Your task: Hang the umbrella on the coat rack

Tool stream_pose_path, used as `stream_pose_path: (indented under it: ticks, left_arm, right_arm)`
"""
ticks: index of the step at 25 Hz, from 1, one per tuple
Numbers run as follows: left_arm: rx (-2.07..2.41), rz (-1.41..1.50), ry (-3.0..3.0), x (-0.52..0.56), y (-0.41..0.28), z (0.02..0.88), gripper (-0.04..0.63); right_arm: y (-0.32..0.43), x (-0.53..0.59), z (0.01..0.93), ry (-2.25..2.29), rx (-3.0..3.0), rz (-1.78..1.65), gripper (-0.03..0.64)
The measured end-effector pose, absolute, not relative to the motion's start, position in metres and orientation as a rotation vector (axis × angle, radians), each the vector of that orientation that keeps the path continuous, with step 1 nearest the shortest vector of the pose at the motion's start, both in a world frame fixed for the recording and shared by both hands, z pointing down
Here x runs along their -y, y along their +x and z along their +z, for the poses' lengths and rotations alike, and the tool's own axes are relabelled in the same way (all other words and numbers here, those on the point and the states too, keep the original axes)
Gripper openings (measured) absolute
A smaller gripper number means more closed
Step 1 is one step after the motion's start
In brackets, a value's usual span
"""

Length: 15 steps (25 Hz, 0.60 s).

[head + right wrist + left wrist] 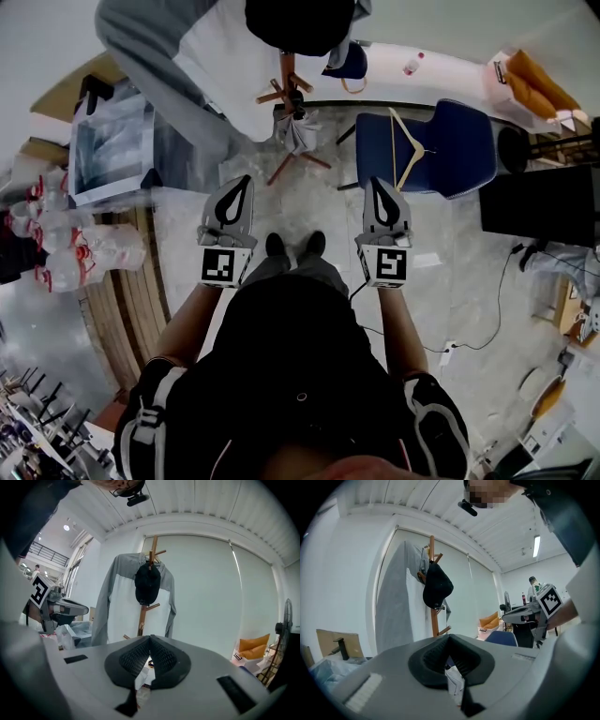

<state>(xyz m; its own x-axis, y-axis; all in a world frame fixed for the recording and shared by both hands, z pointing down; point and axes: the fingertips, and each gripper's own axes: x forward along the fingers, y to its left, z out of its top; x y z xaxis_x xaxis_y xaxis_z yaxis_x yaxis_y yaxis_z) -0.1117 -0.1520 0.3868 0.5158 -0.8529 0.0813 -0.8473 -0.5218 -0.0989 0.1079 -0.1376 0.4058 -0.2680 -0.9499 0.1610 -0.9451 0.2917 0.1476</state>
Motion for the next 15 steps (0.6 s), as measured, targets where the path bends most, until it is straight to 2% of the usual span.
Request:
stream_pose_path:
  ticks: [15]
  left_arm:
    - [-1.595, -0.277, -2.643, 0.138, -0.136, 0.389, 0.000]
  right_arm:
    - [0.108, 0.115, 0.396, 1.765, 2.304, -0.035, 0.000]
